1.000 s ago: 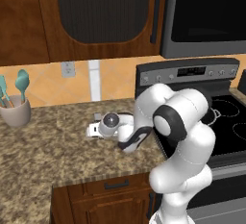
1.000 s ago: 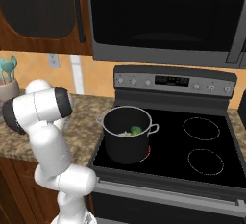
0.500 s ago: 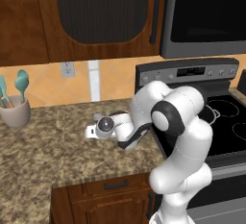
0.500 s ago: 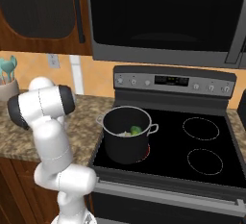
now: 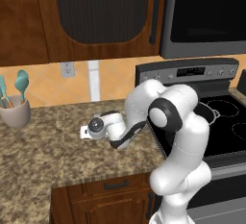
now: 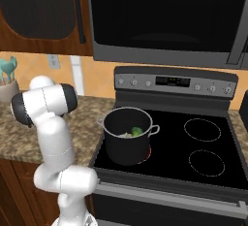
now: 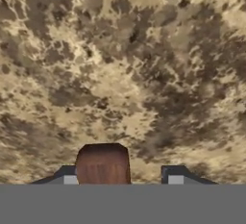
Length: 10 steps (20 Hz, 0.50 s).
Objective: Put the onion and broccoli in the pot. Retrieve the spatula and lightly stir the vegetables in the pot.
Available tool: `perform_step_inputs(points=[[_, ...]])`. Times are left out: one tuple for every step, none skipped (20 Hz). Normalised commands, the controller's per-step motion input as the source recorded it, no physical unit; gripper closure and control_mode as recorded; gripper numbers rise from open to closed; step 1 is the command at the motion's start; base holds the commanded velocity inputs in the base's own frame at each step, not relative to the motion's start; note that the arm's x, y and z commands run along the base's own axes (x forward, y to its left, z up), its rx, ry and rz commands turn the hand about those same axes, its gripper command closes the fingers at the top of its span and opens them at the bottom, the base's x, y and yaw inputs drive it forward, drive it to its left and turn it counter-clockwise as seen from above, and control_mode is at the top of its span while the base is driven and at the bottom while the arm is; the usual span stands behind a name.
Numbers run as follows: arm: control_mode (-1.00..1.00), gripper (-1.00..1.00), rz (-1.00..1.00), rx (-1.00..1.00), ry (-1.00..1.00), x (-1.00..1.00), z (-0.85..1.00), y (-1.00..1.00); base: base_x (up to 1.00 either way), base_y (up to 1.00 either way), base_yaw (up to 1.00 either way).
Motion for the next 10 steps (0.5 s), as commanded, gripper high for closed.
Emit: perform_step_inputs(points=[[-1.0, 1.0, 0.0, 0.0, 0.0, -0.02, 0.0, 0.0, 0.0, 0.0, 0.0], [-1.0, 1.0, 0.0, 0.0, 0.0, -0.16, 0.0, 0.0, 0.0, 0.0, 0.0], [-1.0, 1.0, 0.0, 0.0, 0.0, -0.24, 0.0, 0.0, 0.0, 0.0, 0.0], [-1.0, 1.0, 0.0, 0.0, 0.0, -0.21, 0.02, 0.0, 0.0, 0.0, 0.0], [-1.0, 1.0, 0.0, 0.0, 0.0, -0.26, 0.16, 0.0, 0.0, 0.0, 0.0], [-1.0, 1.0, 0.0, 0.0, -0.04, -0.35, 0.31, 0.0, 0.0, 0.0, 0.0], [-1.0, 1.0, 0.0, 0.03, -0.1, -0.54, 0.59, 0.0, 0.0, 0.0, 0.0], [-1.0, 1.0, 0.0, 0.07, -0.14, -0.68, 0.86, -0.06, 0.0, 0.0, 0.0], [-1.0, 1.0, 0.0, 0.11, -0.16, -0.82, 1.0, -0.03, 0.0, 0.0, 0.0], [-1.0, 1.0, 0.0, 0.17, -0.12, -0.81, 1.0, -0.01, 0.0, 0.0, 0.0]])
